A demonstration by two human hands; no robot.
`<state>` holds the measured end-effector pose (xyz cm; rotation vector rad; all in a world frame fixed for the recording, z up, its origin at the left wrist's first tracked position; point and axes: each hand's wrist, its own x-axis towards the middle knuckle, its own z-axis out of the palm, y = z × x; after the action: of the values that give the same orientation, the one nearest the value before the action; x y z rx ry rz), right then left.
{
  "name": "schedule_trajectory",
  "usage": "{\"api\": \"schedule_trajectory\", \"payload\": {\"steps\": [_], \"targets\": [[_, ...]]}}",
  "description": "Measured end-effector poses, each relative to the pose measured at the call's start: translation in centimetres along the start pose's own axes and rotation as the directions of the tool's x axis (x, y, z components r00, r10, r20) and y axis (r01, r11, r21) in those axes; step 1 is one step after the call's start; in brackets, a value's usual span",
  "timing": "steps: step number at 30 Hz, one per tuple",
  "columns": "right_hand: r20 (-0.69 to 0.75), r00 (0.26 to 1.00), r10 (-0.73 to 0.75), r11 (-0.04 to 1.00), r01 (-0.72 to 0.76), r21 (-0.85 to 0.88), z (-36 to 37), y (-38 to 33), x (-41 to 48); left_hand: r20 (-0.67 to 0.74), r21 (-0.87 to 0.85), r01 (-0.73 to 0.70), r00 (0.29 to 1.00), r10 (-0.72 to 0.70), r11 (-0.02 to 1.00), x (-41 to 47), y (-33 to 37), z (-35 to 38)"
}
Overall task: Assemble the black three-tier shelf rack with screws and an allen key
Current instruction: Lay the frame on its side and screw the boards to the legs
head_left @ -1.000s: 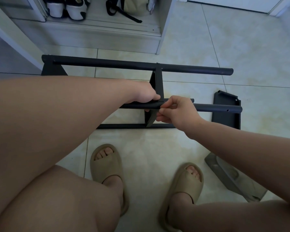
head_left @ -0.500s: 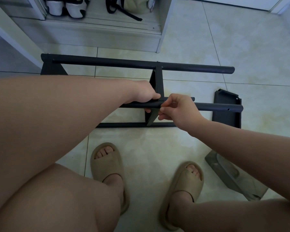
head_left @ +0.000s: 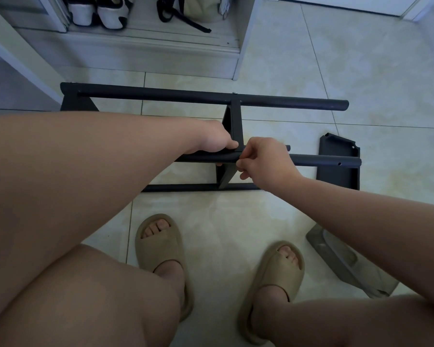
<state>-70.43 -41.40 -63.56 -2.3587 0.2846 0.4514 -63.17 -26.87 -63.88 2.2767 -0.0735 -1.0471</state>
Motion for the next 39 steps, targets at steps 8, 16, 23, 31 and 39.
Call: {"api": "schedule_trajectory", "payload": {"steps": [8,16,23,31,39], "targets": [[-0.049,0.997,-0.067,0.974,0.054,-0.221,-0.3,-0.1,0.8,-0.082,-0.003,0.007,0.997,-0.007,1.0,0.2,0.1,-0.3],[0.095,0.939,-0.331,0.671,0.305,-0.676,-1.6,0.4,-0.3,-0.154,0.169,-0.017,0.987,0.043,0.986,-1.5,1.0,1.3],[0.183,0.918,-0.351,0.626,0.375,-0.684,-5.8,4.0,-4.2,-0.229,0.758,-0.065,0.906,0.357,0.649,-5.0,1.8,2.1],[0.1,0.971,-0.215,0.606,0.213,-0.766,-11.2,11.5,-10.7,-0.034,0.836,-0.208,0.904,0.426,0.508,-8.1,7.3,7.0],[0.017,0.997,0.078,0.659,-0.038,-0.751,-15.3,21.9,-14.8,0.155,0.84,-0.378,0.854,0.496,0.389,-6.2,14.2,16.2]]}}
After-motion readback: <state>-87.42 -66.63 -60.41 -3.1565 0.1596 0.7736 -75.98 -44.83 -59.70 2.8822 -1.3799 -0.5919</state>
